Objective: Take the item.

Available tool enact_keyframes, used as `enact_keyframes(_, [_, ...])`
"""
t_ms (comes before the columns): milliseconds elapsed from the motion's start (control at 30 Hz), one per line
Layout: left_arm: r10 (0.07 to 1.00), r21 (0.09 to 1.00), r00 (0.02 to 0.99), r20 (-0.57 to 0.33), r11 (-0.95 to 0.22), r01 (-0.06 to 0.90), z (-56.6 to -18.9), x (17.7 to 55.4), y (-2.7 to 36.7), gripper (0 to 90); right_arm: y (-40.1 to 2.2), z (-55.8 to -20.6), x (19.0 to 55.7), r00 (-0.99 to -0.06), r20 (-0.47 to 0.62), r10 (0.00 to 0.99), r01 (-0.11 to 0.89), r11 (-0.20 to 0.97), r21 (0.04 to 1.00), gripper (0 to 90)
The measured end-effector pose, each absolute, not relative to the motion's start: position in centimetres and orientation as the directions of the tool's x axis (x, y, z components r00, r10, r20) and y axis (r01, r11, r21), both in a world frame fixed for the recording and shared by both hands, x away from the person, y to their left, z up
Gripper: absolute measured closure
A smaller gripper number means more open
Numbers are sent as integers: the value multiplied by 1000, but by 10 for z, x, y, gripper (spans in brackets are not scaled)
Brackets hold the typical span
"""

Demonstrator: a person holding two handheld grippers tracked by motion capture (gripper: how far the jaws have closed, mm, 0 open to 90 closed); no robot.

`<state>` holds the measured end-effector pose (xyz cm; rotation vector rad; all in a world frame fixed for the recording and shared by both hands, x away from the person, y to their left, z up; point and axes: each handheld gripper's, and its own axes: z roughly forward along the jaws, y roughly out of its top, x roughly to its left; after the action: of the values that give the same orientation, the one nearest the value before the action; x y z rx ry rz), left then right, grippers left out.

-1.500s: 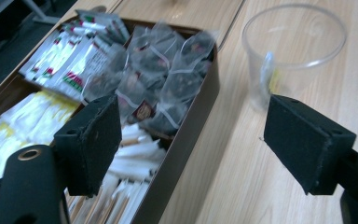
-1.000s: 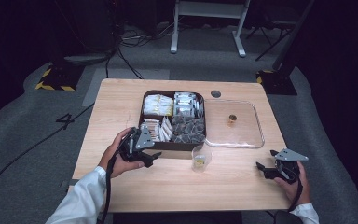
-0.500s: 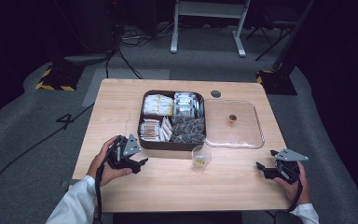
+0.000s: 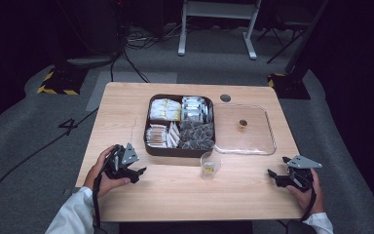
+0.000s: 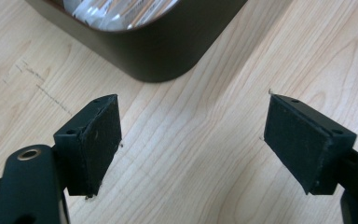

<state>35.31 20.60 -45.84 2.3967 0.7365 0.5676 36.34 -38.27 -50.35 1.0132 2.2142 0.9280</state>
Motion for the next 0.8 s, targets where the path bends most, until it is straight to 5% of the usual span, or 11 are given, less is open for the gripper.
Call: enact_keyframes(800, [660,633,744,102,-620,464,-494,348,239,187,-383,-504,363,-578,-176,797,432,482,762,175])
